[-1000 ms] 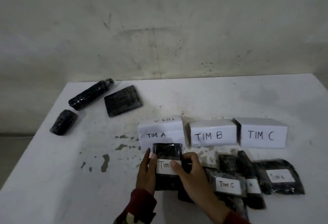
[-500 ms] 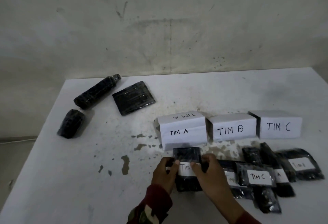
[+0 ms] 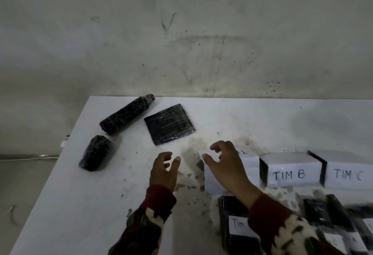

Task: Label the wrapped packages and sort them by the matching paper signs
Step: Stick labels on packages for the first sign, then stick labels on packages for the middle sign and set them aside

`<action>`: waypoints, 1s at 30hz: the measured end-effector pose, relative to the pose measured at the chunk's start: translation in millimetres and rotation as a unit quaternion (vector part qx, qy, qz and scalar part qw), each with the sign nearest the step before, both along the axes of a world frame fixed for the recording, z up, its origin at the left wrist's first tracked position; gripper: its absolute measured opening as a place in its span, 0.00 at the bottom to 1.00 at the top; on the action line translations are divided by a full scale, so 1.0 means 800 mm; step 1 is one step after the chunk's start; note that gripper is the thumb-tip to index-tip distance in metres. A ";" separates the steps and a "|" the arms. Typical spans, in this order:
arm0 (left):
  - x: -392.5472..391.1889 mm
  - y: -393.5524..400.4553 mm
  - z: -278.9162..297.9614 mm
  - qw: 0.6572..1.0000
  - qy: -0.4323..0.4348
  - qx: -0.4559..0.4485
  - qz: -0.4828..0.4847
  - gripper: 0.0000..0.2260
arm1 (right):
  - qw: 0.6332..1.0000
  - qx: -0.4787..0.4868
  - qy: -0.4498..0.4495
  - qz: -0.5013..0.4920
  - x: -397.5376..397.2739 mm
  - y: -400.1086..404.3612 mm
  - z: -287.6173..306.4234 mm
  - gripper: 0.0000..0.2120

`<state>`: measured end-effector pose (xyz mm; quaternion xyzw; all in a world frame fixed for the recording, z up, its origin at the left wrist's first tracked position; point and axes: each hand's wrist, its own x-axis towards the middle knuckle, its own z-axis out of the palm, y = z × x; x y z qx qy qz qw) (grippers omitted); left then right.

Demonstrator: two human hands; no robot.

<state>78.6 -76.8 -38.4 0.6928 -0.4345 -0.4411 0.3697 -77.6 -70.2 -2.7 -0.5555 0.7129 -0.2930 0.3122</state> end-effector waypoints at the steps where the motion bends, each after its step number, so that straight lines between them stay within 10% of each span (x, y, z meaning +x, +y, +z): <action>1: 0.005 -0.014 -0.002 1.000 -0.005 -0.001 0.007 0.08 | 1.000 0.001 0.008 0.019 0.006 -0.018 -0.001 0.10; 12: 0.038 -0.140 -0.038 0.983 -0.151 0.093 0.039 0.22 | 0.990 0.118 0.036 0.060 0.043 -0.168 -0.052 0.21; 21: 0.037 -0.163 -0.041 0.983 0.021 0.127 0.131 0.26 | 0.990 0.131 0.046 0.042 0.058 -0.190 -0.063 0.27; 30: 0.033 -0.108 0.020 0.980 0.150 -0.033 0.122 0.17 | 0.991 0.072 -0.112 0.022 0.021 -0.131 0.001 0.16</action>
